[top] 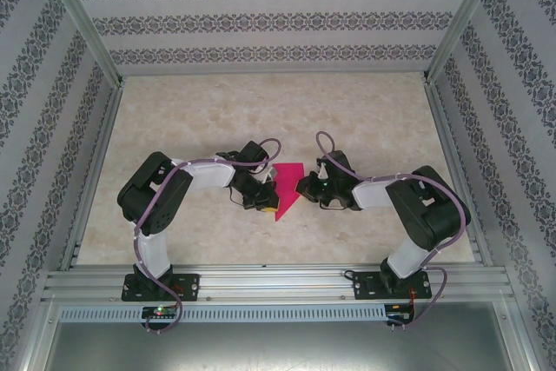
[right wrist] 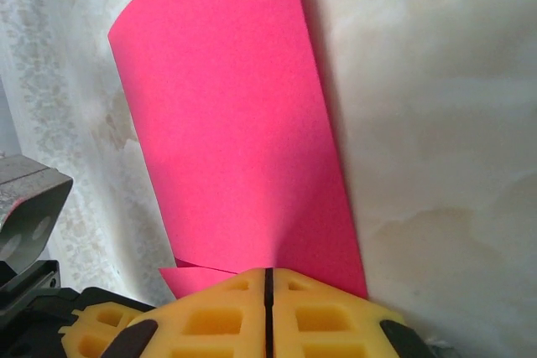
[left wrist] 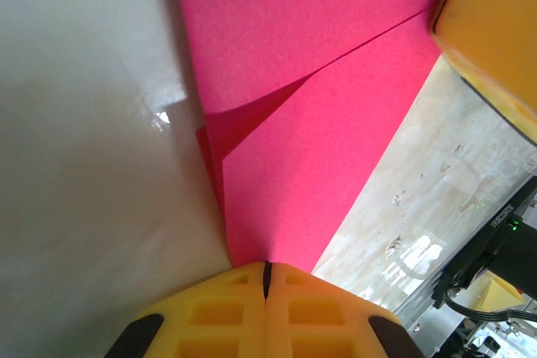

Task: Fold a paper plane with a square sheet of paper (pick it up from the middle)
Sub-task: Third fold the triangle at the center of the table.

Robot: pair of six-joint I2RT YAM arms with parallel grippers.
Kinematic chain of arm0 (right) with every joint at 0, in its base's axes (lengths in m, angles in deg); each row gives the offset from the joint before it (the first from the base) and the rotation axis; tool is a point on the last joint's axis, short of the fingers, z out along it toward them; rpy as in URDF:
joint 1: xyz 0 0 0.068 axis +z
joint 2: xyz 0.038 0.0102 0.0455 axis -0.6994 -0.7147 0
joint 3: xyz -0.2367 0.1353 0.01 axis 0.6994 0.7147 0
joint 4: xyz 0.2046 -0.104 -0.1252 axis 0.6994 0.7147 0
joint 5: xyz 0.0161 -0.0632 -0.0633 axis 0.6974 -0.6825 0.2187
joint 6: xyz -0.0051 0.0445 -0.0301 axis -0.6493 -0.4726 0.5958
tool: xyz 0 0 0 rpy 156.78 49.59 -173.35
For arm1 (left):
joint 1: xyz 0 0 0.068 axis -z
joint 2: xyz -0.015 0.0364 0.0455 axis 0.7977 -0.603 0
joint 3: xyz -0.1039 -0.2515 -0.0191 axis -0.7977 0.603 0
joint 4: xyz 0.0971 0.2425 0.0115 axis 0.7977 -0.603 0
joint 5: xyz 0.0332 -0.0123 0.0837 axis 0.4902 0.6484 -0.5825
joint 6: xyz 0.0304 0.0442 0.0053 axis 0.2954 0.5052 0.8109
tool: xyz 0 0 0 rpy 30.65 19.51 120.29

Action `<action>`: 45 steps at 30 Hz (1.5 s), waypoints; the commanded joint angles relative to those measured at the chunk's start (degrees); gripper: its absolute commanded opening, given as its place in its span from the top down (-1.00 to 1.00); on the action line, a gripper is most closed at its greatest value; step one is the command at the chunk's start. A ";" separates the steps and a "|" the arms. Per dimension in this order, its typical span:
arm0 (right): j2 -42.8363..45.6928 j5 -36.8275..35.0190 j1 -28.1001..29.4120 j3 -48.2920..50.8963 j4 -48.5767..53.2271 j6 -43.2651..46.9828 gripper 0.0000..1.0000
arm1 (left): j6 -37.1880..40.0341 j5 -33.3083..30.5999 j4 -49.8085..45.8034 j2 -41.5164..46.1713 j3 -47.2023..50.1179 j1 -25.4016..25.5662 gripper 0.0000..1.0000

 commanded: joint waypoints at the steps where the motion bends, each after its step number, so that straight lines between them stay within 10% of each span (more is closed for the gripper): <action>1: 2.07 1.15 0.20 0.72 -2.36 -0.27 0.80 | 1.38 -6.50 -4.73 -2.41 1.75 -0.26 0.93; 25: -5.63 0.50 -2.06 0.70 -7.99 -1.26 0.73 | 1.75 -6.88 -5.61 -2.89 1.94 -0.25 0.95; 45: 5.44 0.68 -5.46 0.28 -0.51 1.71 0.68 | 2.35 -7.25 -6.27 -2.89 2.03 -0.26 0.95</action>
